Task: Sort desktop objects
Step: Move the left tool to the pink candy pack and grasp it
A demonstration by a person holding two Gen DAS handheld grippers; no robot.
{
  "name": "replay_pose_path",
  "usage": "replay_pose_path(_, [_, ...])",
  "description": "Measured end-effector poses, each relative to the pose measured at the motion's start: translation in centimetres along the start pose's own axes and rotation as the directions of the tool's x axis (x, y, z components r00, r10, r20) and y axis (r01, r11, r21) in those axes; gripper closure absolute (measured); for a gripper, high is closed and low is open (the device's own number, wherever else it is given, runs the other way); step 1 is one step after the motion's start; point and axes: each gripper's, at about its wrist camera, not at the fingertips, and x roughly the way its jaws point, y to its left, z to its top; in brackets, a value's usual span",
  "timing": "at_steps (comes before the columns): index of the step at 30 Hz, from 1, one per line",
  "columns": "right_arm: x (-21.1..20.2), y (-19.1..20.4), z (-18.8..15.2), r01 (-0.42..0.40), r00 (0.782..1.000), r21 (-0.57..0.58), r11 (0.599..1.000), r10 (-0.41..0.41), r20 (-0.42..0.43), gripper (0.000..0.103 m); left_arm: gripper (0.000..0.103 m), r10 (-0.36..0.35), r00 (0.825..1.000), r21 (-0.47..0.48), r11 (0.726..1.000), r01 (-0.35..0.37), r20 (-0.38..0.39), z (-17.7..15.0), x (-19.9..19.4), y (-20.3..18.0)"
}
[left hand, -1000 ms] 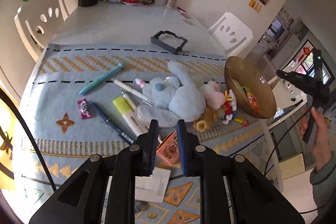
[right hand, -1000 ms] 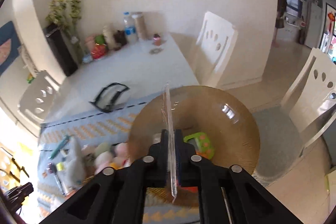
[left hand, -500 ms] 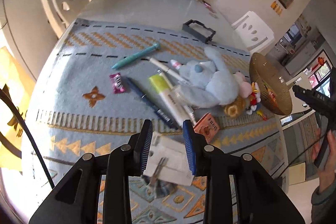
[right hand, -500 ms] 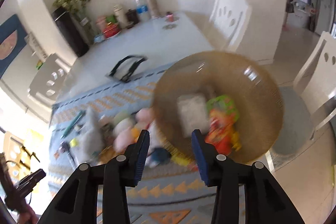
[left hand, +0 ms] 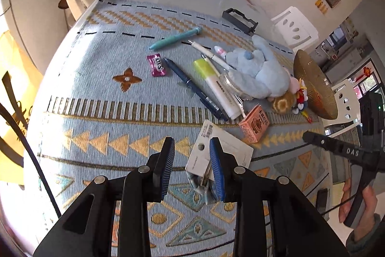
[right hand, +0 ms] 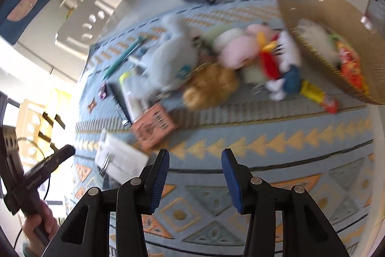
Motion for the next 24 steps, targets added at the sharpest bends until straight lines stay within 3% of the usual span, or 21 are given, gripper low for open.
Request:
replay_pose_path(6, [1.2,2.3,0.3,-0.001,1.0,-0.01,1.0,0.0,-0.018,0.059,0.075,-0.001,1.0,0.01,1.0,0.0,0.03,2.9,1.5,1.2])
replay_pose_path(13, [2.0,2.6,1.2,0.024,0.999,0.025,0.999,-0.023,-0.026,0.058,0.075,0.086,0.995,0.02,0.996,-0.087,0.053,7.8,6.4,3.8])
replay_pose_path(18, [2.6,2.7,1.8,0.041,0.999,0.05,0.998,-0.039,-0.036,0.057,0.075,0.115,0.993,0.08,0.99,-0.116,0.02,9.2,9.9,3.8])
replay_pose_path(22, [4.0,3.0,2.3,0.048,0.997,0.052,0.998,-0.044,-0.063,0.057,0.076,0.128,0.989,0.128,0.982,-0.137,0.073,9.5,10.3,3.2])
replay_pose_path(23, [4.3,3.2,2.2,0.044,0.997,0.058,0.997,-0.04,-0.069,0.057,0.077,0.122,0.989,0.134,0.982,-0.132,0.082,9.6,10.3,3.2])
replay_pose_path(24, [4.9,3.3,2.3,0.034,0.996,0.069,0.997,-0.028,-0.081,0.057,0.09,0.119,0.989,0.145,0.981,-0.13,0.086,9.6,10.3,3.2])
